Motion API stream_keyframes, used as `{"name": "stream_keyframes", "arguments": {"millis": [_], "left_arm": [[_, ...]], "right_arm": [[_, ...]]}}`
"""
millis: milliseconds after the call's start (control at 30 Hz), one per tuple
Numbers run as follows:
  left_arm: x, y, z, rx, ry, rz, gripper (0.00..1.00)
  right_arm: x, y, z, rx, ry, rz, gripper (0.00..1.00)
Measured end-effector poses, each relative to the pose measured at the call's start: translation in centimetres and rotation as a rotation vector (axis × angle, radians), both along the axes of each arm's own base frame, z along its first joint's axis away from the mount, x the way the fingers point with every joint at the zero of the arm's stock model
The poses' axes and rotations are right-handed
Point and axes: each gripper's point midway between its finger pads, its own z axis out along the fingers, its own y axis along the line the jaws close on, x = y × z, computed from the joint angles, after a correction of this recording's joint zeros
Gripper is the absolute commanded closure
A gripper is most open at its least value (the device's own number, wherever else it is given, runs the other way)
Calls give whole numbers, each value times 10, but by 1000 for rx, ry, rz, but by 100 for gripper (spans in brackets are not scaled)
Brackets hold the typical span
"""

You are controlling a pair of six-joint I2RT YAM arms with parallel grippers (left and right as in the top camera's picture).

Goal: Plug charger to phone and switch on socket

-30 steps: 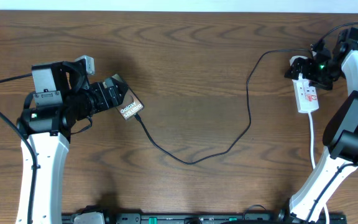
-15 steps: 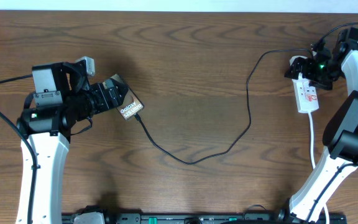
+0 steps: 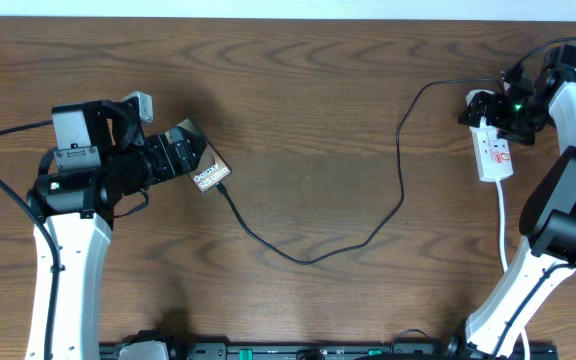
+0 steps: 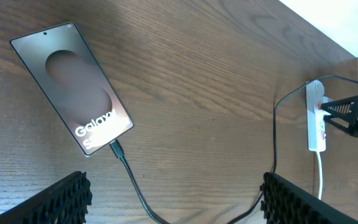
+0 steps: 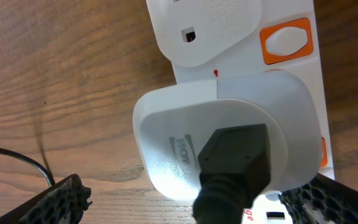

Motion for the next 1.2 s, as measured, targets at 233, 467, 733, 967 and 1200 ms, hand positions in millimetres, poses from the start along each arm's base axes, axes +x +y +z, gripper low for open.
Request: {"name": "stream_keyframes", "arguments": {"millis": [233,467,733,967,1200], "left_arm": [[0,0,0,0,0,0,14],[0,0,0,0,0,0,14],[0,0,0,0,0,0,14],[0,0,0,0,0,0,14],[0,0,0,0,0,0,14]], "right_arm": [[0,-1,0,8,1,-21,1],[0,-5,6,78,-3,-41,1],[4,-13,12,82,0,-54,1],[3,-21,13,47,11,-64,1],[2,-21,13,44,15,-65,1]]}}
